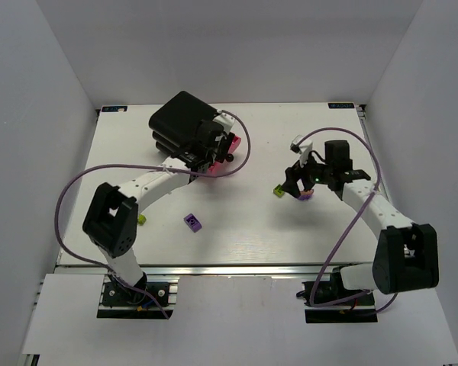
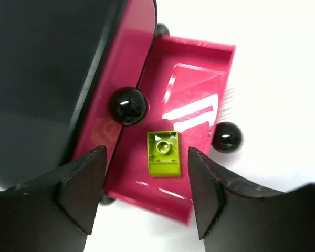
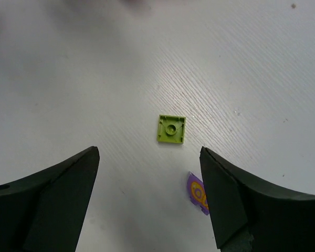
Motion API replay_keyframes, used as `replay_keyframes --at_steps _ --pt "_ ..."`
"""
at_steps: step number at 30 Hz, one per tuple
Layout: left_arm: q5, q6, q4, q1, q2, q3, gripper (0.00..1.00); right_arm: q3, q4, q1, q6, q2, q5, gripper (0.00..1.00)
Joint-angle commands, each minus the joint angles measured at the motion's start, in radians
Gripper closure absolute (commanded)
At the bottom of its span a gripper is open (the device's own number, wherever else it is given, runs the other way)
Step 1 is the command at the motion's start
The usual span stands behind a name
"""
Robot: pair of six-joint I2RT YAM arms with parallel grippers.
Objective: Sort the legos into containers by color
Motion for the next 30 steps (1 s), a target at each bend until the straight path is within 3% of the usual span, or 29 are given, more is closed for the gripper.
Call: replay_keyframes --at_steps 1,4,6,8,11,15,17,23,25,26,28,30 --pt "0.080 -0.078 -0.031 0.003 -0.171 0.038 0.28 0.072 -0.026 0.058 -0.095 0.100 0.116 0.17" --pt "0.139 -0.153 -0.057 0.003 -0.301 0.003 0.31 0.125 -0.040 0.095 -0.109 0.203 0.200 0.12" --pt "0.186 -0.211 -0.092 0.023 -0.380 -0.065 0.37 0.150 -0.039 0.136 -0.110 0.249 0.261 0.11" --pt "0.174 -0.237 -0.108 0.023 -0.515 -0.161 0.45 0.178 -0.032 0.154 -0.109 0.308 0.312 0.11" --pt "0.128 -0.295 -0.186 0.023 -0.680 -0.250 0.45 0.202 -0.035 0.190 -0.110 0.367 0.393 0.12" --pt "0.024 -0.429 -0.385 0.023 -0.829 -0.378 0.12 0.211 -0.026 0.208 -0.112 0.414 0.447 0.19" --pt "-0.030 -0.487 -0.444 0.032 -0.906 -0.418 0.07 0.219 -0.022 0.213 -0.112 0.433 0.449 0.22" --pt "-0.110 -0.660 -0.598 0.032 -1.004 -0.507 0.02 0.254 -0.054 0.223 -0.118 0.484 0.441 0.53" --pt "-0.116 -0.676 -0.609 0.032 -1.011 -0.514 0.02 0.254 -0.063 0.225 -0.130 0.475 0.423 0.70" --pt "-0.108 -0.691 -0.613 0.041 -1.008 -0.517 0.02 0.254 -0.068 0.228 -0.133 0.469 0.398 0.87" --pt "-0.088 -0.700 -0.605 0.050 -0.994 -0.531 0.02 0.277 -0.097 0.227 -0.142 0.443 0.357 1.00" --pt "-0.061 -0.714 -0.590 0.061 -0.971 -0.542 0.02 0.340 -0.127 0.245 -0.144 0.412 0.282 1.00"
